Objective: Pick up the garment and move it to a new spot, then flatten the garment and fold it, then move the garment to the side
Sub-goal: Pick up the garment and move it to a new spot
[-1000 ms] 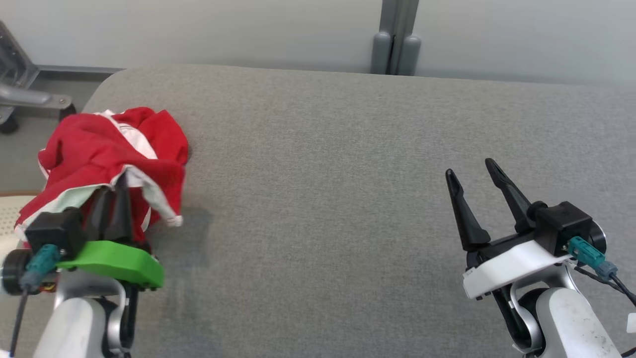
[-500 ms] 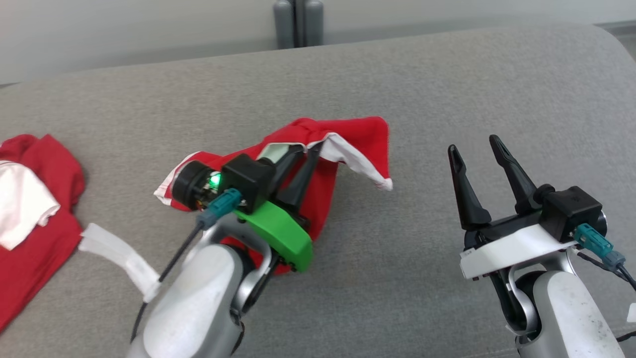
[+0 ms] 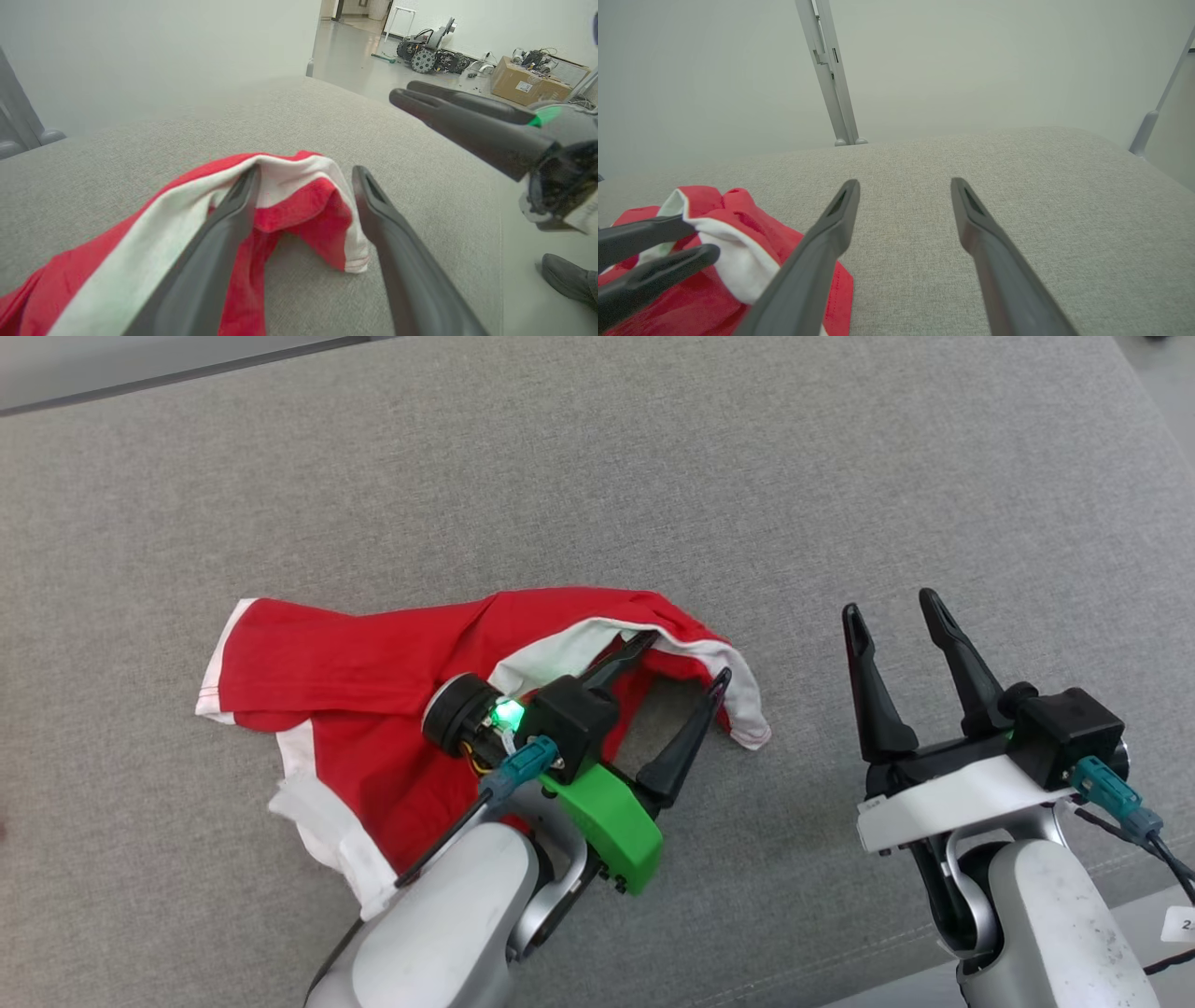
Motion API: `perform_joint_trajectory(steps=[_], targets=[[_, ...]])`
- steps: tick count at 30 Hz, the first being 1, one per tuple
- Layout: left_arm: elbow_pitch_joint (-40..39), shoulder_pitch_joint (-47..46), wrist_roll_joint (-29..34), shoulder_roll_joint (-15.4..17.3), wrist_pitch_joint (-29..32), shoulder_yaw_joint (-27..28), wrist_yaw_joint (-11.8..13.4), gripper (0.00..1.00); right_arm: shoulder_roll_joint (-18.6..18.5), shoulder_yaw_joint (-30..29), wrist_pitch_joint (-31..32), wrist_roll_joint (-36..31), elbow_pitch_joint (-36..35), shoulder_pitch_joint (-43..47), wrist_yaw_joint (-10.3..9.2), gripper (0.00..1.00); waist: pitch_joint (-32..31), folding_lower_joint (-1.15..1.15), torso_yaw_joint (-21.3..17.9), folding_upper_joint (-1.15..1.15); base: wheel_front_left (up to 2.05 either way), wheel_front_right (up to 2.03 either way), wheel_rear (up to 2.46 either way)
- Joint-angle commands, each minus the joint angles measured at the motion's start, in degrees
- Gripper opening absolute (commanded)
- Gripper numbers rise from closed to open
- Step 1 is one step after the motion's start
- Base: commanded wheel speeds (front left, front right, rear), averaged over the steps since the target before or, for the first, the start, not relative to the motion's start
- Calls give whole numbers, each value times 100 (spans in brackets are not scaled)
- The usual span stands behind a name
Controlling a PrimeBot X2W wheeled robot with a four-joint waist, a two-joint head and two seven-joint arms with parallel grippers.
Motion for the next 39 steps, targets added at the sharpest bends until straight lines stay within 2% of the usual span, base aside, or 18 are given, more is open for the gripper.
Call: perform_joint_trajectory(steps=[1, 7, 16, 20, 23, 27, 33, 39], targets=[[-98, -32, 90, 26, -132, 37, 75, 100, -1, -21, -30, -29, 4, -75, 3, 100, -120, 0, 130, 0, 0, 0, 0], [-586, 322, 45, 248, -593, 436, 486, 100, -62, -98, 68, -77, -44, 11, 3, 100, -465, 0, 525, 0, 0, 0, 0], [-732, 1143, -339, 808, -1161, 1825, 1436, 100, -99, -200, 249, -97, -184, 290, 3, 100, -860, 0, 984, 0, 0, 0, 0], [-710, 1470, -487, 1061, -1244, 2316, 1618, 100, -120, -234, 322, -101, -244, 406, 3, 100, -989, 0, 1154, 0, 0, 0, 0], [-666, 1705, -566, 1189, -1281, 2584, 1646, 100, -133, -248, 379, -100, -303, 506, 3, 100, -1069, 0, 1259, 0, 0, 0, 0], [-673, 1970, -598, 1307, -1314, 2748, 1558, 100, -163, -225, 445, -91, -357, 628, 3, 100, -1207, 0, 1309, 0, 0, 0, 0], [-654, 2285, -683, 1400, -1328, 2794, 1307, 100, -168, -182, 520, -40, -393, 854, 3, 100, -1464, 0, 1286, 0, 0, 0, 0], [-507, 2494, -700, 1425, -1324, 2761, 1206, 100, -181, -138, 639, -18, -492, 1100, 3, 100, -1640, 0, 1236, 0, 0, 0, 0]])
